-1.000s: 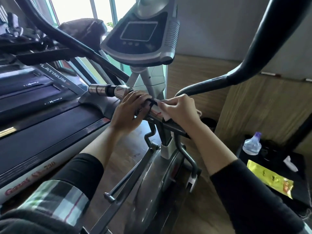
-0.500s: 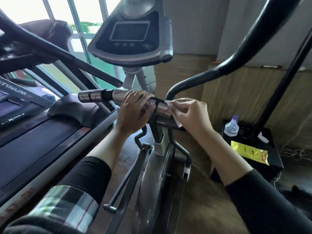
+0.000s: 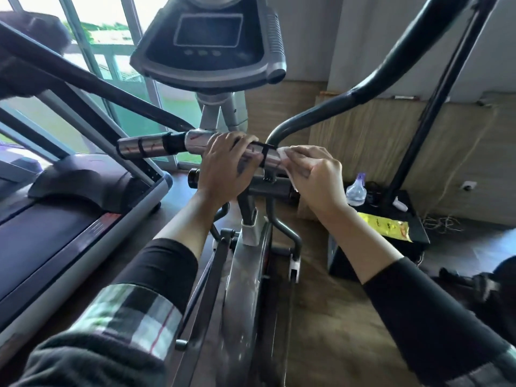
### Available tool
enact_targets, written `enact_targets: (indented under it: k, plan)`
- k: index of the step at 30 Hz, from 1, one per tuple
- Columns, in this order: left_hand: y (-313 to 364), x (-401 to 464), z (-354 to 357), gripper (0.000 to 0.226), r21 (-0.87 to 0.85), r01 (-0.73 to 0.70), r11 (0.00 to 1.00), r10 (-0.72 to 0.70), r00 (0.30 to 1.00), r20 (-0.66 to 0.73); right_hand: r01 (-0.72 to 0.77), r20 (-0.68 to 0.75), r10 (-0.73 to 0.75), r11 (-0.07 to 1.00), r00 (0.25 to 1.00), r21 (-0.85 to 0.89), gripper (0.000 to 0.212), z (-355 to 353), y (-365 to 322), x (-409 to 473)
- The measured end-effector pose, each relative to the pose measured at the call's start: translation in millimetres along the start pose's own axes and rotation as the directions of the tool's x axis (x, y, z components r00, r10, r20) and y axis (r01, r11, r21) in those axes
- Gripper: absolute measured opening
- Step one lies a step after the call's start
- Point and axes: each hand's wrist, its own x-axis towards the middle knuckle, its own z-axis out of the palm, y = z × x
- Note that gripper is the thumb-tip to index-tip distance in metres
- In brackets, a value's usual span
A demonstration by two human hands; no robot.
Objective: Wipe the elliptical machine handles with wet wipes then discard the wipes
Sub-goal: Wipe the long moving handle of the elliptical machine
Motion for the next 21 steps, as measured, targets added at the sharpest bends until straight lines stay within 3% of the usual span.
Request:
enact_targets:
  k: [6, 12, 18, 21]
  plan:
    - [-4.0, -0.6, 5.3, 0.037, -0.002, -0.011, 1.000, 0.011, 0.999, -0.038, 0.025, 0.082, -0.023, 0.999, 0.996, -0.022, 0.020, 12.5, -18.6, 22.4]
    - [-5.1, -1.1, 7.8, 0.038, 0.008, -0.040, 0.999, 0.040, 0.995, -0.087, 0.162, -0.033, -0.167, 0.979, 0.985, -0.126, 0.019, 3.5, 0.6, -3.4]
    - [-6.0, -1.3, 10.5, 0.041, 0.025, -0.041, 0.999, 0.043, 0.996, -0.081, 0.196, 0.059, -0.189, 0.969, 0.980, -0.152, 0.022, 12.2, -1.7, 14.3]
    - [-6.7, -1.0, 11.5, 0.040, 0.033, -0.050, 0.998, 0.053, 0.993, -0.101, 0.267, 0.023, -0.267, 0.949, 0.963, -0.168, 0.018, 6.3, 8.6, 2.9]
